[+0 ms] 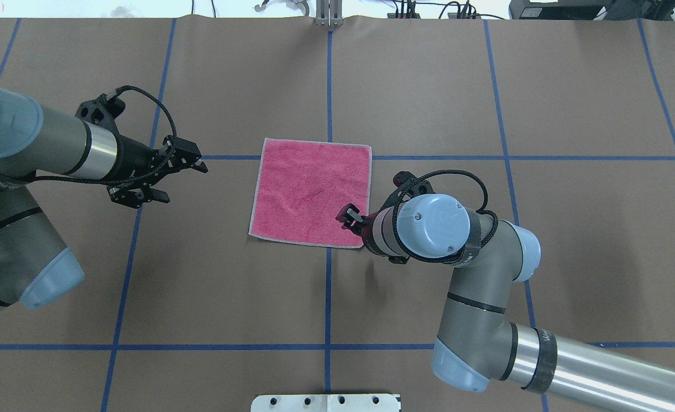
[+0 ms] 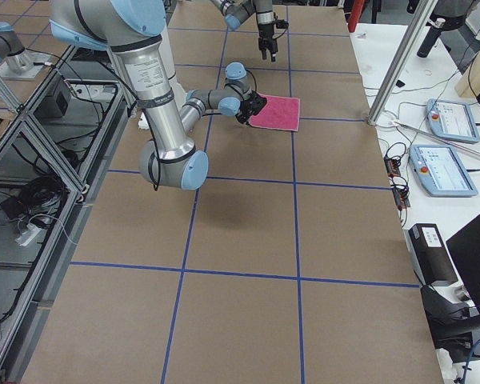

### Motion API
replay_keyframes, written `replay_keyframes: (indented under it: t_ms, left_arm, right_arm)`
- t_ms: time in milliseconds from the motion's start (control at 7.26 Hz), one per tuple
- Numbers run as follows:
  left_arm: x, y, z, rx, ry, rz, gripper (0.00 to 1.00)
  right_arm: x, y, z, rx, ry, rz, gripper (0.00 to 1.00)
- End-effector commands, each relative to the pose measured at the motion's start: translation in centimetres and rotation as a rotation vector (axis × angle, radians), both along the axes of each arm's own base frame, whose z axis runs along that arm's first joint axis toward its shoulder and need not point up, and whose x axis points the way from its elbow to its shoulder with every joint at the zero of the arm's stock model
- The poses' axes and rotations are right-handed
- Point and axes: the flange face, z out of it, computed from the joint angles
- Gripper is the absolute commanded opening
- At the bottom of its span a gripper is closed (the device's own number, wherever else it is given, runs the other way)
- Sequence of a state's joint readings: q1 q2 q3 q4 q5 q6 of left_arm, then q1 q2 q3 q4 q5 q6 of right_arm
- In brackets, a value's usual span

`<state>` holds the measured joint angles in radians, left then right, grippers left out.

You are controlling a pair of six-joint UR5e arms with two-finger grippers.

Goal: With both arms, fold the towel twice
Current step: 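Lower the right gripper onto its towel corner while the left gripper approaches its corner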

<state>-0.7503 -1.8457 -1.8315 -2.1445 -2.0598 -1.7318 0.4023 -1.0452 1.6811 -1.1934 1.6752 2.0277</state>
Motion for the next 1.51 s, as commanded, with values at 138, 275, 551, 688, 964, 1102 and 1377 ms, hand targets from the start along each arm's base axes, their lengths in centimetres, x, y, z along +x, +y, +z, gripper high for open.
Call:
replay_keyframes:
  t_ms: [138,275,551,688,964,1102,1377]
  left_arm:
    - [-0.1,0.2,-0.1,0.002,0.001,-0.003,1.00]
    - [-0.1,0.2,-0.1,0.003,0.002,-0.003,1.00]
    - [-0.1,0.2,-0.1,0.003,0.002,-0.003,1.00]
    - [-0.1,0.2,-0.3,-0.040,0.014,-0.022,1.00]
    - [0.1,0.2,-0.5,-0.068,0.024,-0.032,1.00]
    - [0.1,0.3,-0.4,-0.069,0.023,-0.032,1.00]
    - [0.1,0.3,-0.4,-0.069,0.023,-0.032,1.00]
  right_arm:
    - [-0.4,-0.1,0.5,-0.070,-0.007,0.042,0.68]
    - [-0.4,-0.2,0.6,-0.070,-0.005,0.044,0.66]
    - [-0.8,-0.3,1.2,-0.073,0.007,0.041,0.65]
    - [-0.9,-0.4,1.4,-0.075,0.013,0.041,0.63]
    - [-1.5,-0.5,0.1,-0.075,-0.005,0.043,0.63]
    - [-1.7,-0.2,0.2,-0.076,-0.003,0.039,0.63]
    - [-1.9,-0.3,0.7,-0.080,0.005,0.038,0.60]
